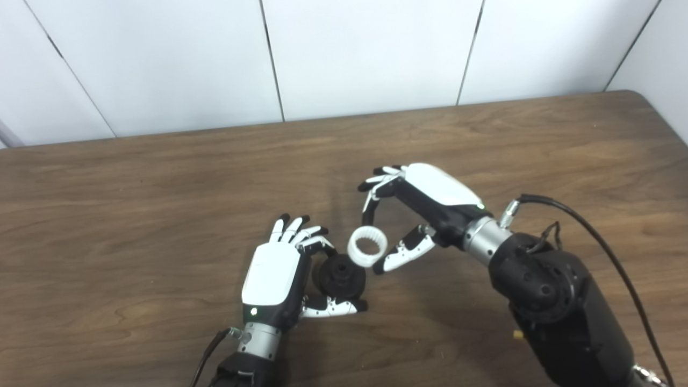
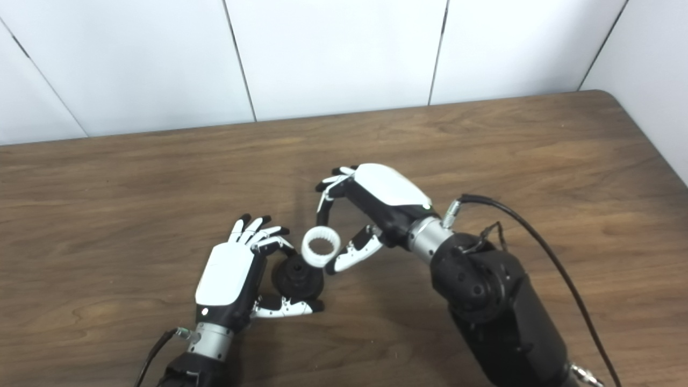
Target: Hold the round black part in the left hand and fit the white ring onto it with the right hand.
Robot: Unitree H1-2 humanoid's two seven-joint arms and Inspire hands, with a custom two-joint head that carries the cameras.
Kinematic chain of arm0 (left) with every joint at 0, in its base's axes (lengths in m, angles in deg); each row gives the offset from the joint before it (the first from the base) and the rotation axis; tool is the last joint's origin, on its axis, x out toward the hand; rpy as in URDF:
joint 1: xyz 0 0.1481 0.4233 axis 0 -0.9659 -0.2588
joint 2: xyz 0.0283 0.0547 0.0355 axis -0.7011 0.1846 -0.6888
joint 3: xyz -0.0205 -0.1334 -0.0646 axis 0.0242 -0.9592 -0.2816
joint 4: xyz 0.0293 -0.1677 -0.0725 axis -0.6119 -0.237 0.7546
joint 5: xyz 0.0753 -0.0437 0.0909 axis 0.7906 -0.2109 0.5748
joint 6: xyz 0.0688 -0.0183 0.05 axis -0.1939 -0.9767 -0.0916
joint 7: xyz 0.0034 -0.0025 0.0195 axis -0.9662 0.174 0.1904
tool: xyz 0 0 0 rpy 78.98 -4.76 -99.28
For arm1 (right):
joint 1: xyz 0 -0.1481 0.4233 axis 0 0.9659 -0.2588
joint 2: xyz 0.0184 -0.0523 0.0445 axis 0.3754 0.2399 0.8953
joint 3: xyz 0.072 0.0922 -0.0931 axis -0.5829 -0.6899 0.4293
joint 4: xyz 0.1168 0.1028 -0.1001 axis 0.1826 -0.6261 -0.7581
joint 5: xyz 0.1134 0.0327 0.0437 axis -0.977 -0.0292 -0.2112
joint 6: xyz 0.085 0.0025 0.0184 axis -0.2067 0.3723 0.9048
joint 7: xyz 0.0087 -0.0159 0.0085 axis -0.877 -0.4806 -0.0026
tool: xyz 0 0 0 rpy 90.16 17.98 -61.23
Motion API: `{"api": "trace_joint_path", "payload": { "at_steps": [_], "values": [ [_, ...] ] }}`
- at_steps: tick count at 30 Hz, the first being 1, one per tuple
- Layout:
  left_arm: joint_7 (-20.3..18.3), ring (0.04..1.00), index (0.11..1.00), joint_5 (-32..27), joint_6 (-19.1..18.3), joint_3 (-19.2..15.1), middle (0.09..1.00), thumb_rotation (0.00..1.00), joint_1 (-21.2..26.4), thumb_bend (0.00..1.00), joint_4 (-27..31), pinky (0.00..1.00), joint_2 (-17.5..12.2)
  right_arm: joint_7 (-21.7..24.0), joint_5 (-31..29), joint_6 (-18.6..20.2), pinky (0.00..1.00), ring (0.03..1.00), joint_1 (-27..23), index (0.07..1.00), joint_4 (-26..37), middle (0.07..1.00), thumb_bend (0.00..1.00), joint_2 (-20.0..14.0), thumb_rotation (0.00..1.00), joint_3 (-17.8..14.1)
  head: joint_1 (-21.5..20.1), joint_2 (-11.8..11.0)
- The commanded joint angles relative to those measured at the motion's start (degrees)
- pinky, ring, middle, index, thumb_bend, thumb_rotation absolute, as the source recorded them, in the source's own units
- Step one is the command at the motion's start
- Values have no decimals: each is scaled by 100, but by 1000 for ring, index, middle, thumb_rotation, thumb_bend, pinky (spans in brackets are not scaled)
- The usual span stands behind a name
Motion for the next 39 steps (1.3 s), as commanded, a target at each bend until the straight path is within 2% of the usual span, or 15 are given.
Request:
{"api": "trace_joint_path", "payload": {
  "at_steps": [1, 7, 16, 24, 39],
  "values": [
    [56, 921, 483, -56, -73, 152, 795, 50, -445, 523, -390, 1000, 74, -64, 36, -76, 1000, 966, -106, 483, 103, 847, 523, 97, 132, 30, -3, 14],
    [85, 915, 483, 0, -105, 165, 793, 49, -432, 523, -413, 1000, 115, -60, 104, -57, 1000, 974, -115, 483, -2, 849, 523, 274, 132, 119, -1, 52],
    [93, 919, 483, -39, -113, 154, 794, 49, -429, 523, -416, 1000, 150, -30, 194, -70, 1000, 971, -93, 483, -133, 849, 523, 336, 132, 192, -8, 74],
    [122, 909, 483, -6, -124, 155, 791, 49, -420, 523, -406, 1000, 162, -78, 128, -176, 1000, 968, -45, 483, -218, 841, 523, 245, 131, 178, 1, 93],
    [141, 909, 483, -17, -122, 136, 790, 49, -436, 523, -397, 1000, 161, -35, 120, -126, 1000, 973, -79, 483, -209, 844, 523, 114, 131, 143, -37, 86]
  ]
}}
